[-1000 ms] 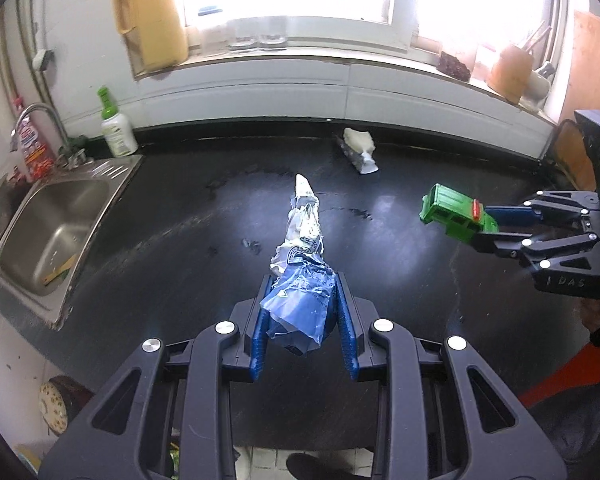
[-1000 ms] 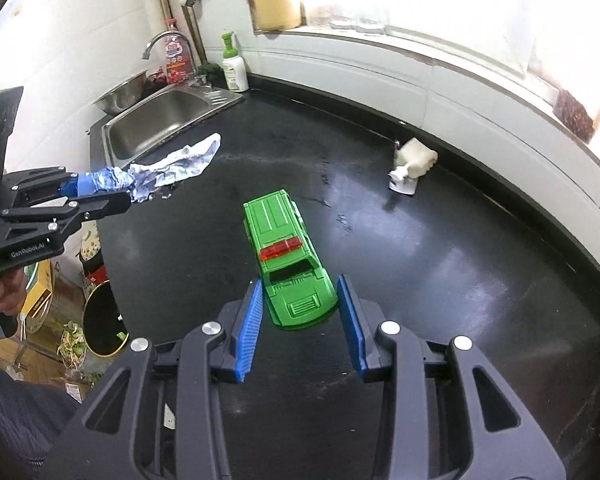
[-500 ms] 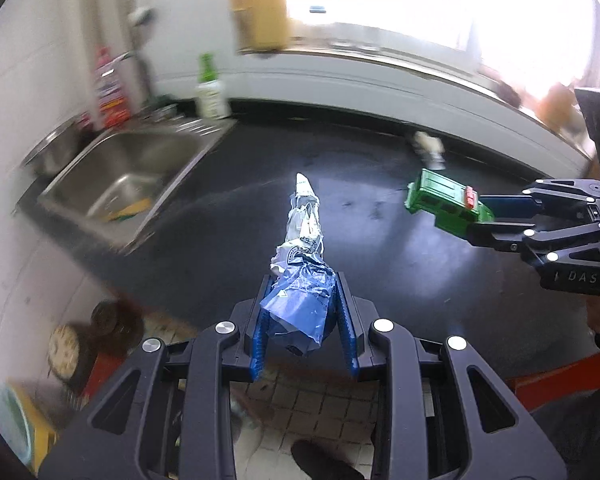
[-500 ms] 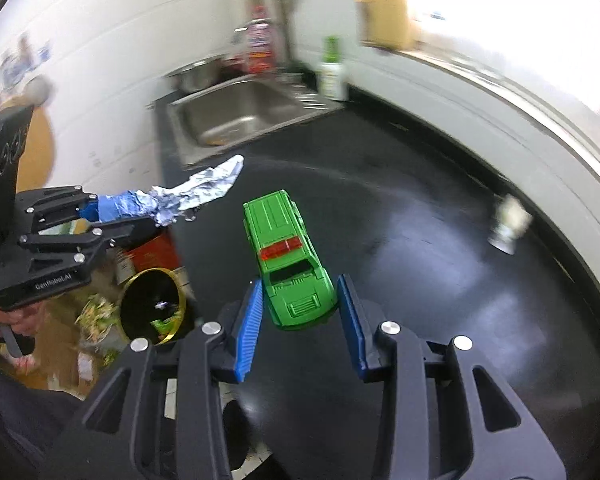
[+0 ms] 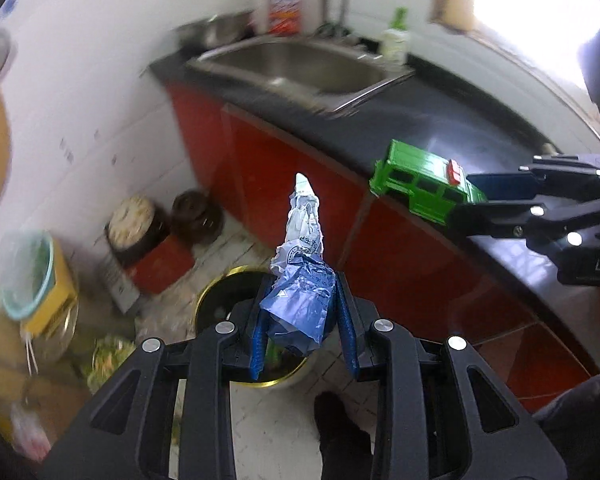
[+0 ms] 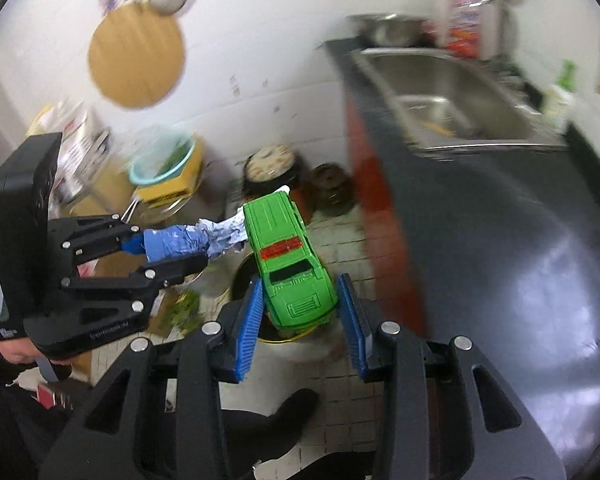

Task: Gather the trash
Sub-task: 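Lift the foil item and green toy car off the countertop toward the bin, then open both tools over the black bin to drop foil item and car, then move both open tools back up over the countertop toward the remaining items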

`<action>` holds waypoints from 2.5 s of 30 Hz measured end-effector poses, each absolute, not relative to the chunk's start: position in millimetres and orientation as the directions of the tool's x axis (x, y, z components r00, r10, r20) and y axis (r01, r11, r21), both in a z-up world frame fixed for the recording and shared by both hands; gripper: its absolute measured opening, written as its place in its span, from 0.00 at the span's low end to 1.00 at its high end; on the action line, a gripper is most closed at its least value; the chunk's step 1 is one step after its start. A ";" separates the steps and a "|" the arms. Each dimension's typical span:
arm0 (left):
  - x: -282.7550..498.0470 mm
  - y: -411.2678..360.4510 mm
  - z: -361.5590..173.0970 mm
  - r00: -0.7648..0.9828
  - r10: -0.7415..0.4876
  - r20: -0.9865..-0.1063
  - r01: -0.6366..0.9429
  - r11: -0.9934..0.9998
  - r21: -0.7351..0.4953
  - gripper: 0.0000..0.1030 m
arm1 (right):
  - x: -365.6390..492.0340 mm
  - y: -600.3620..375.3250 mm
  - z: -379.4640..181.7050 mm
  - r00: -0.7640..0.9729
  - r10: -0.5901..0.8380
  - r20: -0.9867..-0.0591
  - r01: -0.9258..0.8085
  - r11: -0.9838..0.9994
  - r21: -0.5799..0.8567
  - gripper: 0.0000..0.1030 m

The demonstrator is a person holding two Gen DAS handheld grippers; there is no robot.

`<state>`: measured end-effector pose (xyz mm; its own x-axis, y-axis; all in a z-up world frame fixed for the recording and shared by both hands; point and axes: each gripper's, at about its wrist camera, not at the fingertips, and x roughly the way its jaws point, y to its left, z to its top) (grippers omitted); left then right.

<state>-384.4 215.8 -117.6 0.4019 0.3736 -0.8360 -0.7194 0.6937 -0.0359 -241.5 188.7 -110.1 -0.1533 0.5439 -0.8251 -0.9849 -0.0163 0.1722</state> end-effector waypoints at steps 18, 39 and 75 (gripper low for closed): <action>-432.1 288.1 -247.3 0.369 0.226 -0.901 -0.819 0.538 -0.200 0.29 | -298.2 328.8 -253.9 -0.222 0.260 -0.940 -0.972 0.021 0.235 0.37; -423.0 286.3 -234.3 0.312 0.277 -0.908 -0.822 0.558 -0.113 0.84 | -261.3 322.7 -229.0 -0.242 0.309 -0.920 -0.958 0.074 0.277 0.78; 32.6 -12.3 -99.3 0.593 -0.015 -0.805 -0.028 0.999 -0.039 0.93 | 86.5 -172.1 -84.5 0.484 0.360 -0.797 -0.418 0.896 0.151 0.79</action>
